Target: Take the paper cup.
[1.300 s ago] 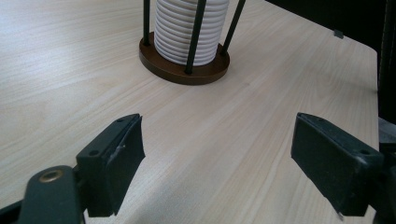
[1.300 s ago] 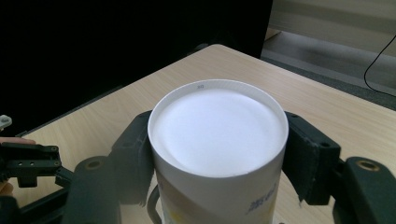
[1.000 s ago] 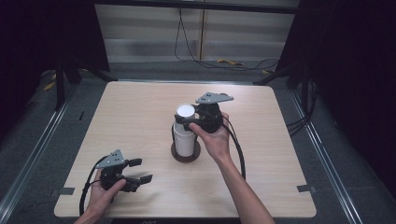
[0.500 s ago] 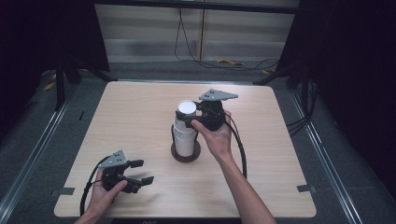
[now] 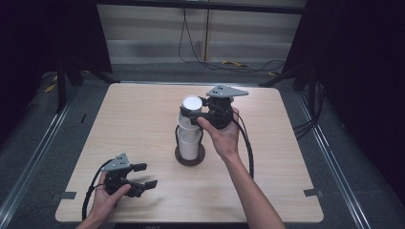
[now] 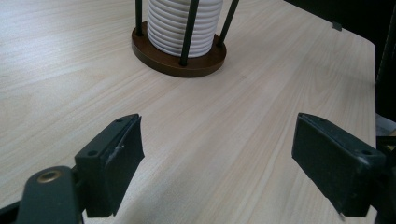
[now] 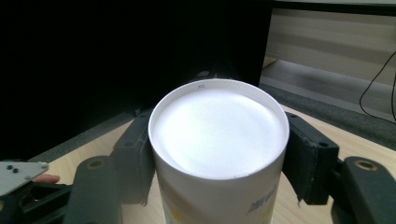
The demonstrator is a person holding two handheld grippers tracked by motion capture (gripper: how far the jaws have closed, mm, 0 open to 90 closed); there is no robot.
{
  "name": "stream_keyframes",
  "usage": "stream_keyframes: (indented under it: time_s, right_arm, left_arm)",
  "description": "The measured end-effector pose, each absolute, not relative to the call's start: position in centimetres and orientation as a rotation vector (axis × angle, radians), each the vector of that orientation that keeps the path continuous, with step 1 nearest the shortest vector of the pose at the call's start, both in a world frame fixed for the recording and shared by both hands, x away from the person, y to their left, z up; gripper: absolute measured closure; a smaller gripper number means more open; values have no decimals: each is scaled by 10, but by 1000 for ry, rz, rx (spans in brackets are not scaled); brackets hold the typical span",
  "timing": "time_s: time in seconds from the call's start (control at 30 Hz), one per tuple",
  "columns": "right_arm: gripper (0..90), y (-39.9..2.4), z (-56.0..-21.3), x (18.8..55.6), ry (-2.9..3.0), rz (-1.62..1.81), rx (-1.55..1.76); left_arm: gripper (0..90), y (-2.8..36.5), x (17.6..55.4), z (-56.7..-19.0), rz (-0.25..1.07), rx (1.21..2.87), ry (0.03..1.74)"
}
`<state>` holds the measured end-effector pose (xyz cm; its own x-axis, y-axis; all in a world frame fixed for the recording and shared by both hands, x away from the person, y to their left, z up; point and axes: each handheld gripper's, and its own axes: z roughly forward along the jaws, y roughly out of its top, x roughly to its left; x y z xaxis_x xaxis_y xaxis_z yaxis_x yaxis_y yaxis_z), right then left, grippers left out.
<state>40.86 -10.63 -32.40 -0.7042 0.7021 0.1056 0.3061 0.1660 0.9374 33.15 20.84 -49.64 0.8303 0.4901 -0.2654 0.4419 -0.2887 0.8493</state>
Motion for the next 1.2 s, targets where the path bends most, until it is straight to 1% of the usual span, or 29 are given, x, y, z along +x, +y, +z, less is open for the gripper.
stream_keyframes:
  time_s: [0.23,0.43,0.53,1.0,1.2]
  right_arm:
    - [347,-113,-315,405,2081,1606,952]
    - [347,-119,-308,402,2073,1640,947]
    - [348,-122,-307,401,2086,1637,958]
    - [351,-145,-306,386,2061,1672,986]
    - [352,-154,-308,376,2061,1685,986]
  left_arm:
    - [165,209,331,-496,44,1911,704]
    - [165,210,334,-493,82,1912,729]
    - [165,209,335,-492,80,1911,733]
    - [165,202,336,-483,91,1887,687]
    - [159,195,338,-478,61,1856,650]
